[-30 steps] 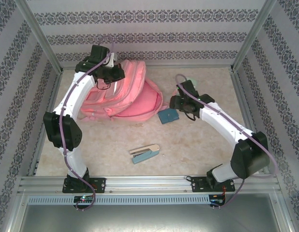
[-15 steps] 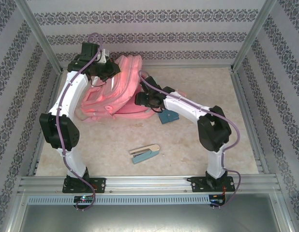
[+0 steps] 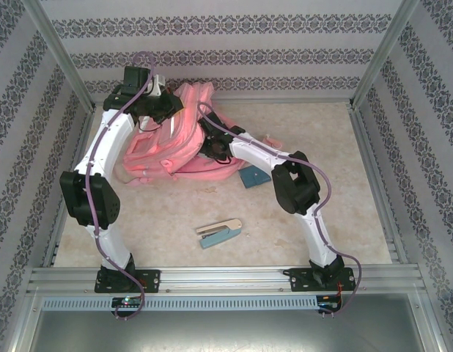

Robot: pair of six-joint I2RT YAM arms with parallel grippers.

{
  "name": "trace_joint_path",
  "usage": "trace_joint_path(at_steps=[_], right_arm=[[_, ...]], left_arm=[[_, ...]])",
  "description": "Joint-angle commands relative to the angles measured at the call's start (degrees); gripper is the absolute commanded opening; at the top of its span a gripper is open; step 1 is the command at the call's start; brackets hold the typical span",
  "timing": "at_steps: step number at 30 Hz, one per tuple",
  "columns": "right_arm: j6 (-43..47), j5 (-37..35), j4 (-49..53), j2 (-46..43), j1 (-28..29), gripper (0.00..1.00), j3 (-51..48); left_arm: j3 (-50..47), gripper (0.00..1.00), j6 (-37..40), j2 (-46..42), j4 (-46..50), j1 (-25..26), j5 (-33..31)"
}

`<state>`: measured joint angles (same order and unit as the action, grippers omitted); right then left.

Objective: Pack the student bag
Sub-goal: Place the glasses case in the student bag.

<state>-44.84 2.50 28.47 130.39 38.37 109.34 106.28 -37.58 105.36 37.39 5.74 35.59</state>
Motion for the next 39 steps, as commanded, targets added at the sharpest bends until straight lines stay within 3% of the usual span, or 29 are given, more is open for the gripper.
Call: trace_joint_path(at_steps=[1,6,13,22,28,39], right_arm=[[0.8,0.7,0.1,-0.3,-0.4,0.82,-0.8],[3.8,2.8,2.2,2.8,-1.7,0.67,2.9],[5.8,4.7,2.0,6.6,-1.7,0.65,8.4],[6.9,6.7,4.5,11.2,-0.6,0.75,15.9],[8.3,5.1,2.3,4.8,-2.4,0.98,8.5],[10.9,5.2,1.2,-7.7,-4.5,0.98,-3.2]], left_arm=[[1.0,0.0,-0.2,-4.4,-4.7,-0.2,3.6],[0.7,0.0,-0.5,-4.4,-5.0,-0.2,4.1],[0.4,0.0,-1.2,-4.0,-5.4,0.0,7.1],[0.8,0.0,0.6,-3.8,-3.4,0.7,7.3],[0.9,0.0,2.1,-3.6,-2.1,0.6,5.1],[0.6,0.0,3.6,-3.3,-1.1,0.3,2.9]])
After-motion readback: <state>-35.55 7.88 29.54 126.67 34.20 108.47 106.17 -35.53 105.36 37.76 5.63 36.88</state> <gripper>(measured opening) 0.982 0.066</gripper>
